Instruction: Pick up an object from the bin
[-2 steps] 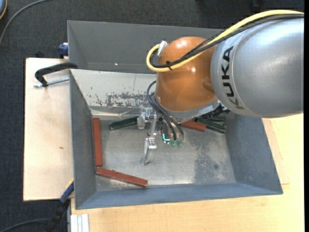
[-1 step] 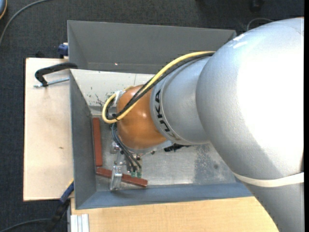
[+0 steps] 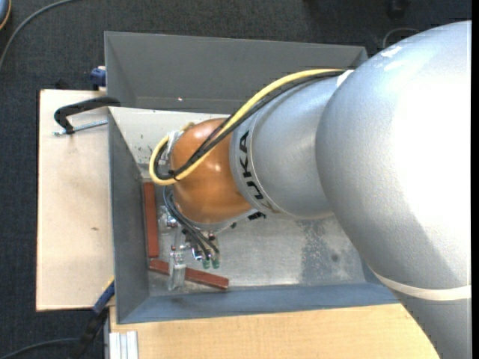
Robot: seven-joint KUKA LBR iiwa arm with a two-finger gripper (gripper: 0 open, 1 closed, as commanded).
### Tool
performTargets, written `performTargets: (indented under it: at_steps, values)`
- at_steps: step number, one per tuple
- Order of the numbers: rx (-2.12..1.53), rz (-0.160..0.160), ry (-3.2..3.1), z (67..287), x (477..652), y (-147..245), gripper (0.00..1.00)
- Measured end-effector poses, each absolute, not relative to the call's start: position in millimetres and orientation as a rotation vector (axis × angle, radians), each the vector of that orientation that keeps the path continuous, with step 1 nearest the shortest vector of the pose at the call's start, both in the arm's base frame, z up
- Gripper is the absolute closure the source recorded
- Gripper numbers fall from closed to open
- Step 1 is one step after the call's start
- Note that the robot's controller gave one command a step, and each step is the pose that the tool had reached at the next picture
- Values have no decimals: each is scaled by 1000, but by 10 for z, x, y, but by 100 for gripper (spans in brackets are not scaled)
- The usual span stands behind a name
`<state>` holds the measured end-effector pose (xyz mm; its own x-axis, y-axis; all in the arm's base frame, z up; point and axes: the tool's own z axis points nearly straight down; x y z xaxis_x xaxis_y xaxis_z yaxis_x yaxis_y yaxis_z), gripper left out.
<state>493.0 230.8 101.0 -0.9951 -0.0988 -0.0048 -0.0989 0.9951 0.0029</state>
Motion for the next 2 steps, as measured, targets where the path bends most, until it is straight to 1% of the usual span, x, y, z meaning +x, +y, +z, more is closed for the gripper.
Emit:
performTargets:
  at_steps: [1,2]
  values:
    - [-17,3,3140,1008,4933,2226,0]
    - [280,1,3131,700,4944,2216,0]
